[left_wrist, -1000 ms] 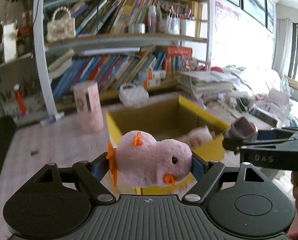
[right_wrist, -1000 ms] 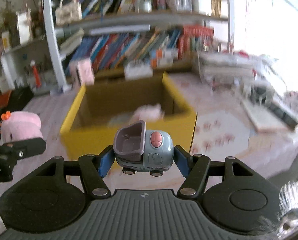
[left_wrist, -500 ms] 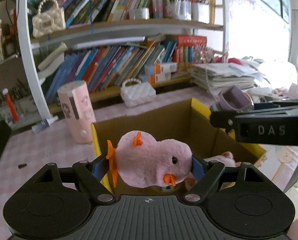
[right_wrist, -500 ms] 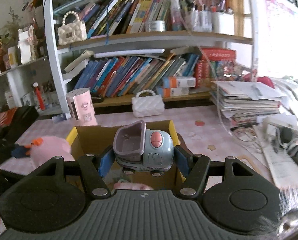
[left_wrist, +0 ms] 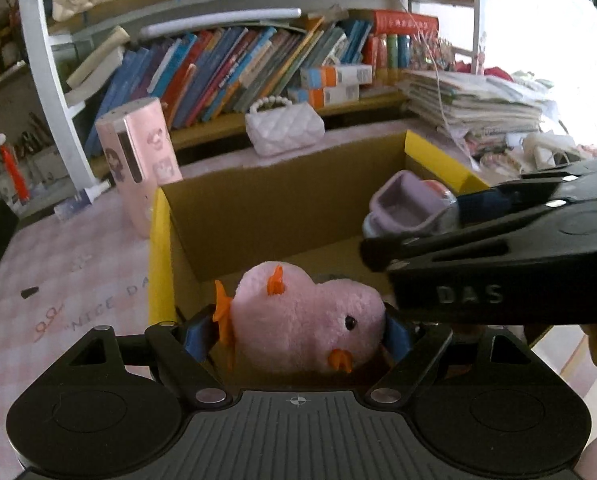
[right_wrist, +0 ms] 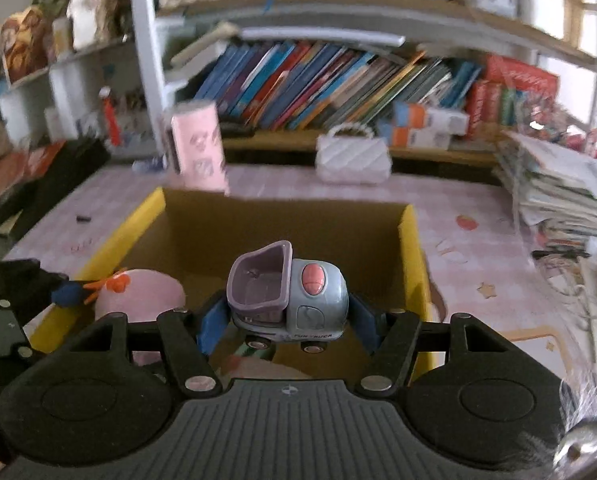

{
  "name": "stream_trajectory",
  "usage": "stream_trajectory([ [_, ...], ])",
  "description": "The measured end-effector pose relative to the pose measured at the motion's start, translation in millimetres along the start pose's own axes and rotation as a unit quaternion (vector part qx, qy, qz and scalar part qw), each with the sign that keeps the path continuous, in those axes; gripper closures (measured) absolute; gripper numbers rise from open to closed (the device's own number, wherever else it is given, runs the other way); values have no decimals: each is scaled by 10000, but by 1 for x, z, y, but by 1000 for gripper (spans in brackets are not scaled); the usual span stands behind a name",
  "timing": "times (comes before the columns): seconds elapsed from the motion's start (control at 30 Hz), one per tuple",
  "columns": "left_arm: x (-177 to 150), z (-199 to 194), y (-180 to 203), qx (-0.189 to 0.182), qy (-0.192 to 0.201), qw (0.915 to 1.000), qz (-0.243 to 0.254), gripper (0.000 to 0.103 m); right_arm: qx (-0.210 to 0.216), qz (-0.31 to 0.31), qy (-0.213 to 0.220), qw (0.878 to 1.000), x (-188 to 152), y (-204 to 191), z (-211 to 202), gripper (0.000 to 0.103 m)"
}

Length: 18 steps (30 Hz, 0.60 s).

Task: Organize objects
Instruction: 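Drop the pink chick plush into the yellow box while the right tool releases the toy car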

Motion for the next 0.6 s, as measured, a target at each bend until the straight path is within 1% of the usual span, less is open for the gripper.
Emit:
stream_trajectory([
  [0.13,0,1,1,42,11,10000,0,18,137,47,-255,9996,-5,2,13,41],
  [0.17,1,1,1,45,8,10000,2,18,155,-37,-241,9996,-6,0,14,41],
  [0.27,1,-3,1,129,58,9999,42,15,260,15,-326,9991,-7,0,18,41],
  [0.3,1,-6,1,180,85,9998,60,12,278,31,-350,9990,-7,0,19,41],
  [0.43,-1,-20,2,402,282,9983,322,10,368,5,-443,9983,-7,-2,23,41],
  [0.53,-5,-31,4,402,363,9972,523,10,452,-86,-607,9971,-7,-4,28,41],
  [0.6,-7,-40,5,420,429,9966,571,9,503,-134,-710,9961,-6,-5,30,41],
])
Point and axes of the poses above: each gripper's, at about its wrist camera, not at the fingertips, and z roughly the way its jaws point, y to its right, x to its top, the point moved 3 cm from there along z, roughly the way its jaws point, and after that the axes turned 4 degrees about y, right-handed, at the moved point
